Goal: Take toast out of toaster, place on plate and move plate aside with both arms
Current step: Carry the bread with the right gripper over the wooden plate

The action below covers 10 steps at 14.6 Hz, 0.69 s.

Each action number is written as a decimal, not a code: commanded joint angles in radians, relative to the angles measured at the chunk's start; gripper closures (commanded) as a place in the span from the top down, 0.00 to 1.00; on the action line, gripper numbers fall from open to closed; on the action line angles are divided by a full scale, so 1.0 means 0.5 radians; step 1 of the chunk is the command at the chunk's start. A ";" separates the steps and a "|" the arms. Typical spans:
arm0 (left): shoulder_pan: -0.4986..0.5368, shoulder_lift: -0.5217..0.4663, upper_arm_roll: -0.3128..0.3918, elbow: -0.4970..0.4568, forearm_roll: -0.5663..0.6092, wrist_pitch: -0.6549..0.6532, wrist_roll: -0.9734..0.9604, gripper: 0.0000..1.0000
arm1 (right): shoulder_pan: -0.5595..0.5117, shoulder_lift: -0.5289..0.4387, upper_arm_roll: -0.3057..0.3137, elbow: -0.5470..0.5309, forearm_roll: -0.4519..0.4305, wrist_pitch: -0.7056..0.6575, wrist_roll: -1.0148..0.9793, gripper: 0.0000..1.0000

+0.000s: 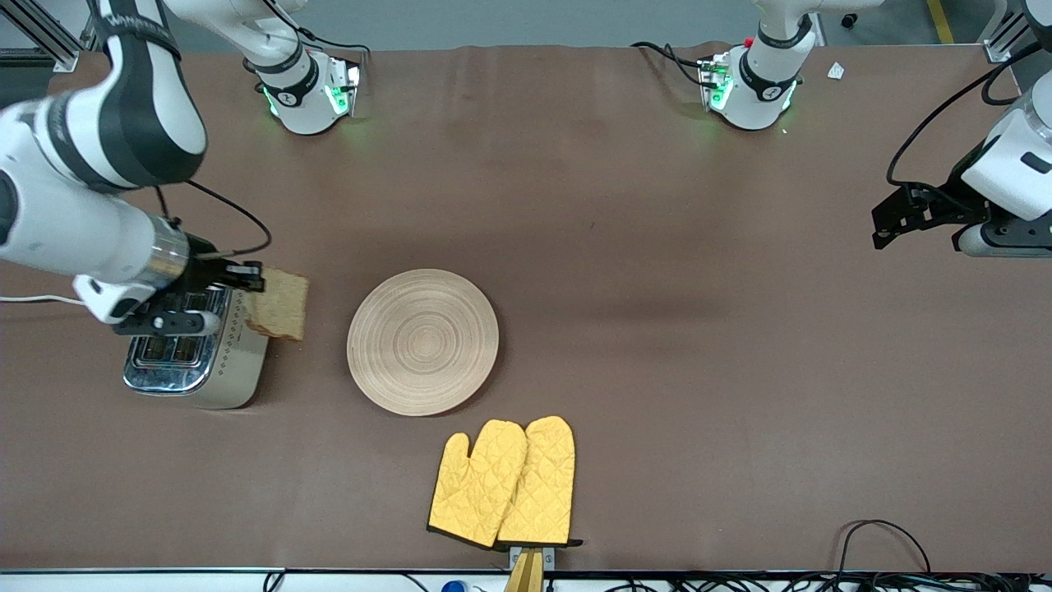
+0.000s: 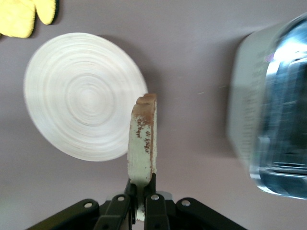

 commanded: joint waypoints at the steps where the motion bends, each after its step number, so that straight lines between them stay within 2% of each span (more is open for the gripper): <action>1: 0.000 0.001 0.000 0.022 0.008 -0.028 -0.011 1.00 | 0.082 0.012 -0.002 -0.145 0.222 0.179 0.250 0.00; 6: 0.003 0.004 0.000 0.022 0.005 -0.028 -0.008 1.00 | 0.171 0.205 -0.002 -0.148 0.557 0.320 0.297 0.00; 10: 0.003 0.004 0.000 0.022 0.005 -0.028 -0.008 1.00 | 0.361 0.312 -0.002 -0.145 0.637 0.538 0.297 0.00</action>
